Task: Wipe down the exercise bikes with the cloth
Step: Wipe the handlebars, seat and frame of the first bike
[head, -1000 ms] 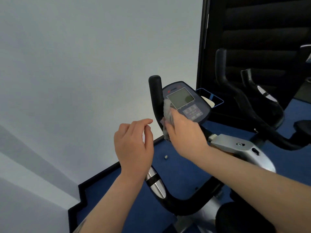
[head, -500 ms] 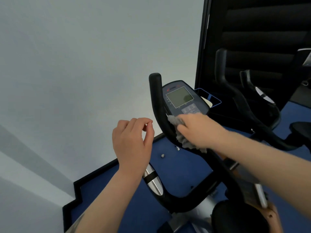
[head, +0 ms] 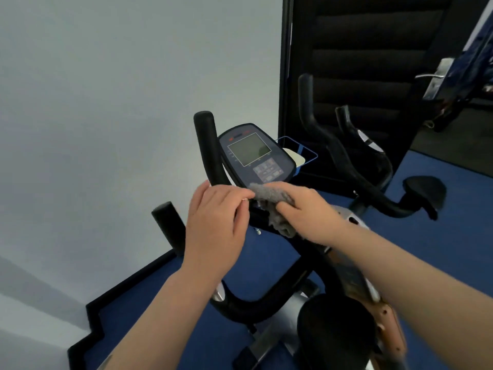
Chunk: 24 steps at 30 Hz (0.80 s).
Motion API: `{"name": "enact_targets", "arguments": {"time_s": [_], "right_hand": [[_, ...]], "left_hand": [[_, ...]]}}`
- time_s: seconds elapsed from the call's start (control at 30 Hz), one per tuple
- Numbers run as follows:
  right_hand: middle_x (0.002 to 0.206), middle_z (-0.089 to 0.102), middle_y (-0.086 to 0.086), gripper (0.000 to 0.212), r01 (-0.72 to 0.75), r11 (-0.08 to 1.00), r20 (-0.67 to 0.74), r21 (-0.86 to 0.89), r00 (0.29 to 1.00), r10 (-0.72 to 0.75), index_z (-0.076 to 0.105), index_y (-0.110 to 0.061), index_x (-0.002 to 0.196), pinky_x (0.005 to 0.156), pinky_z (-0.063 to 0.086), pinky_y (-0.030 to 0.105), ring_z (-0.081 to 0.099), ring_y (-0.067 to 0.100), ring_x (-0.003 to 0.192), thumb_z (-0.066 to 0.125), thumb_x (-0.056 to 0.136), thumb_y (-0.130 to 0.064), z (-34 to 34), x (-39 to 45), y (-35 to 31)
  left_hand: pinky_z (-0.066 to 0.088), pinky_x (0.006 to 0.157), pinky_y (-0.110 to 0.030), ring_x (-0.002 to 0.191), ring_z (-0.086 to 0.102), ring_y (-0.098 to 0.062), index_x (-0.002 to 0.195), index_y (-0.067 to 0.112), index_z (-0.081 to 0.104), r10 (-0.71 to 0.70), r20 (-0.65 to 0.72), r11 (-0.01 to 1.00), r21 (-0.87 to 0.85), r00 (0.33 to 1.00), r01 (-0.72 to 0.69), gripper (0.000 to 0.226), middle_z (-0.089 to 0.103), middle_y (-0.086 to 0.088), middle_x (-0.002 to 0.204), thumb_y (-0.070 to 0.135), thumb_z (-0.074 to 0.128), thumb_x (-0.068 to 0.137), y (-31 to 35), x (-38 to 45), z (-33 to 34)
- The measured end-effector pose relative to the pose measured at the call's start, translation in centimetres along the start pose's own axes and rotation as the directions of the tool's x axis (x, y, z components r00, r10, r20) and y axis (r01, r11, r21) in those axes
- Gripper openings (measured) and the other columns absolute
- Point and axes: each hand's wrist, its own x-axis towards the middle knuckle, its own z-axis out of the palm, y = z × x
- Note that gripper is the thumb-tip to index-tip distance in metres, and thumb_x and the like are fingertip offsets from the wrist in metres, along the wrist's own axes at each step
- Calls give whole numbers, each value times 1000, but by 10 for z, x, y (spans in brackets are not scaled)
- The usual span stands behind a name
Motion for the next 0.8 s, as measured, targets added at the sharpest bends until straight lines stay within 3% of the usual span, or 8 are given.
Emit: {"name": "enact_targets", "arguments": {"time_s": [0.07,0.17,0.23,0.33,0.43,0.5,0.63,0.8], "right_hand": [[96,67,-10,47,20,993,-54,114,998,-14,61,-29,124,76,51,26,62,5,84,44,90,-2,13,-12,0],[126,60,-15,57,56,998,-14,18,998,-56,55,-31,134,97,43,21,55,1,112,45,86,-1,10,-36,17],[134,52,-25,63,63,996,9,-57,998,-63,50,-38,139,103,36,15,48,-4,122,43,84,-7,-4,-49,29],[121,55,-29,56,41,990,6,-138,999,-41,53,-41,134,95,39,14,50,-9,112,44,86,-13,-14,-53,36],[106,58,-30,53,-28,999,-115,16,993,30,59,-37,128,84,36,4,51,-17,97,45,90,-3,-1,-45,30],[101,61,-28,51,-85,986,-174,147,979,110,59,-39,122,83,41,11,54,-12,95,43,91,-1,15,-56,28],[133,48,-31,56,-27,1000,-62,5,998,27,53,-42,132,107,33,14,40,-9,127,43,86,-11,-5,-99,43],[143,46,-22,51,-20,1000,-87,-15,996,19,51,-34,139,113,29,25,36,-3,135,51,93,-11,-21,-75,46]], "left_hand": [[21,119,-33,103,59,-10,107,20,66,-13,127,998,-66,992,21,22,66,10,106,6,55,95,7,-1,6],[26,117,-40,115,54,-11,116,20,63,-23,210,996,-83,977,41,26,63,9,117,7,55,95,1,-5,7],[28,116,-44,126,49,-14,121,21,63,10,258,998,-69,966,8,26,62,8,123,16,51,99,-3,-6,7],[13,121,-41,138,37,-14,128,27,60,70,390,989,91,918,-114,43,58,13,133,42,31,99,1,-7,10],[9,122,-44,138,35,-14,133,29,56,50,443,978,159,895,-133,51,56,13,133,50,24,98,4,-7,11],[12,121,-46,137,37,-15,133,28,56,46,444,977,169,895,-134,51,57,12,131,48,24,99,4,-9,9],[17,120,-49,136,40,-19,135,25,57,52,462,967,198,885,-161,52,58,9,130,45,25,99,5,-10,9],[18,119,-49,132,44,-23,133,22,59,53,453,952,245,890,-182,51,60,6,127,42,27,99,6,-10,10]]}}
